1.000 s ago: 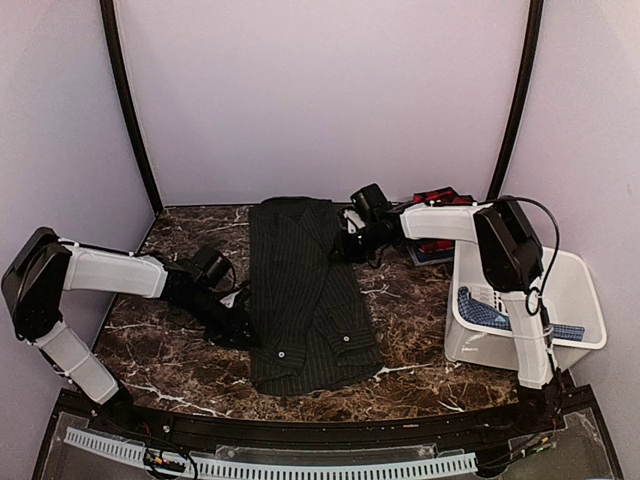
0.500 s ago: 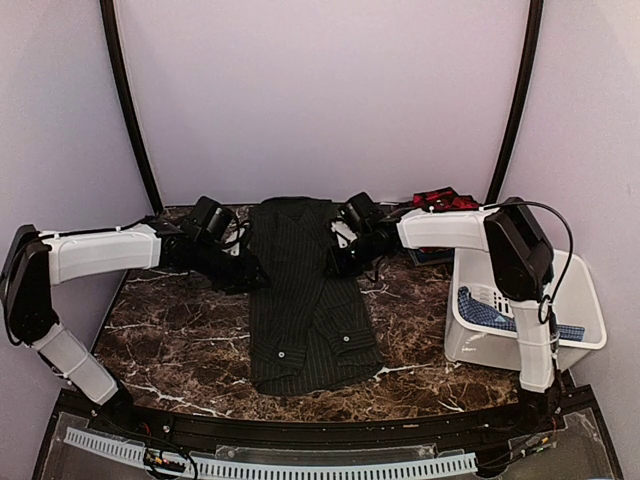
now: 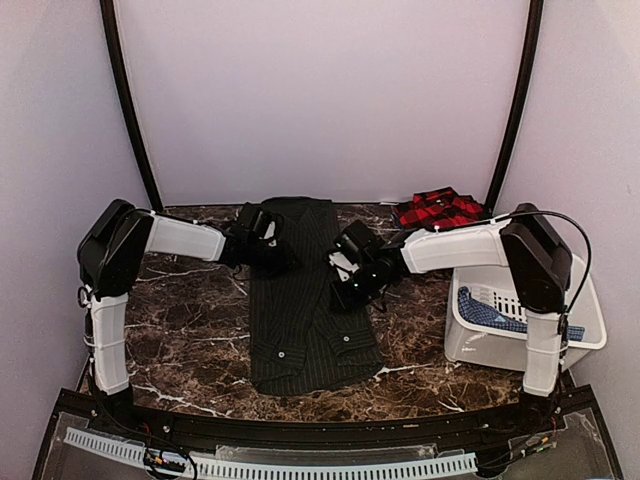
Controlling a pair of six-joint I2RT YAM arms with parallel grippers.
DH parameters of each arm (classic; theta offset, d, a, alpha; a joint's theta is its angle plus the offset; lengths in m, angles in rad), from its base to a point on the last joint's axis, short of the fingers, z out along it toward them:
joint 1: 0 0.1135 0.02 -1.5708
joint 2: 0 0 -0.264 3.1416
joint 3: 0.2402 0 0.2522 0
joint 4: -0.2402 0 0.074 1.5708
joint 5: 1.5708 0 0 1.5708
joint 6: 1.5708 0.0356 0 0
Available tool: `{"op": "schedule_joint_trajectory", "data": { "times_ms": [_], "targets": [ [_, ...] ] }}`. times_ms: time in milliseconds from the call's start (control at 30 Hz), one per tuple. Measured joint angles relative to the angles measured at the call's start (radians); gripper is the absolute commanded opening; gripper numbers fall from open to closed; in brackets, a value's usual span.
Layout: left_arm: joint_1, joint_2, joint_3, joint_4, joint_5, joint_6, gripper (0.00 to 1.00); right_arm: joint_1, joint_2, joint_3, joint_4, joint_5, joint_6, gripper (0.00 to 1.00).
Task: Fold and stack the long sleeve shirts
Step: Smooth out the rectangle-folded shirt at the center of the board.
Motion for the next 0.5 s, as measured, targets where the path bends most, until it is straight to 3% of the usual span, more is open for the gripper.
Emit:
{"op": "schedule_joint_trajectory", "data": {
  "times_ms": [200,500],
  "targets": [
    [0.061,0.106,0.081,0.027,-0.010,-0.009,0.32,0.051,-0.045,-0.083,-0.005,0.016,-0.031,0.29],
    [0.092,0.113,0.093,0.015,-0.015,0.002,0.32,0.135,-0.045,-0.104,-0.027,0.002,-0.106,0.30]
  ]
}}
